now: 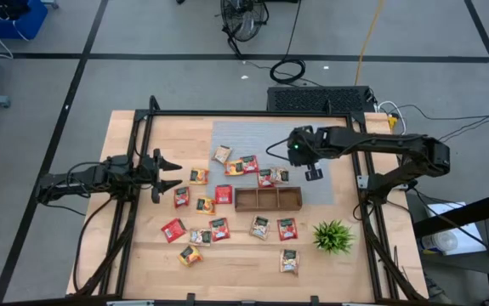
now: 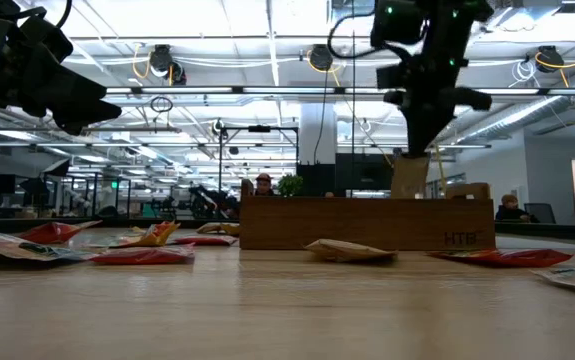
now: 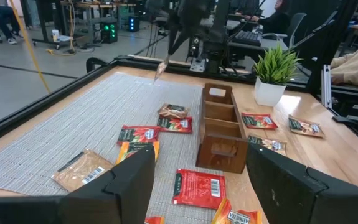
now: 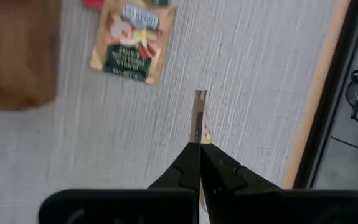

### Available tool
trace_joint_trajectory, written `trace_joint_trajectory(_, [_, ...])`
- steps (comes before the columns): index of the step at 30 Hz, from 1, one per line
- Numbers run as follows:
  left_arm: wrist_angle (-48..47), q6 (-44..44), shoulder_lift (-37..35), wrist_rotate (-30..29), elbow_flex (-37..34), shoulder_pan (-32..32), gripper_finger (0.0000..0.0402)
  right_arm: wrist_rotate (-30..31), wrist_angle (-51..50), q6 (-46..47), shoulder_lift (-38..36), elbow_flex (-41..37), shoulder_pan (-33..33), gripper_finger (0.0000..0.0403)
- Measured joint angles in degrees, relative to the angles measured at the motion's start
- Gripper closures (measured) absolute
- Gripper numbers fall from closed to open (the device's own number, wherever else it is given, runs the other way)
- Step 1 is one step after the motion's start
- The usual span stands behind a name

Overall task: Pick & Place Tea
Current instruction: Put the brown tea bag into the right section of the wooden organizer

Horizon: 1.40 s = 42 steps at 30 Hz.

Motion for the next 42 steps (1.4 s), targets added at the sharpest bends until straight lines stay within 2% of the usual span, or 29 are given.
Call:
trace_joint_trajectory(17, [0.0,0.0,0.0,0.0,0.0,0.0,0.0149,3.9,-17.3,6.8,0.0,17.2,0.9,0.0403])
trace_joint_trajectory(23, [0.0,0.0,0.0,0.0,0.0,0.0,0.0149,4.0,-20.0,10.2,0.2,18.3,1.5,0.0403])
trace_joint_trajectory(42, [0.0,0.0,0.0,0.0,0.0,0.0,0.0149,0.7,-19.4,25.6,5.5,22.4,14.7,0.0403])
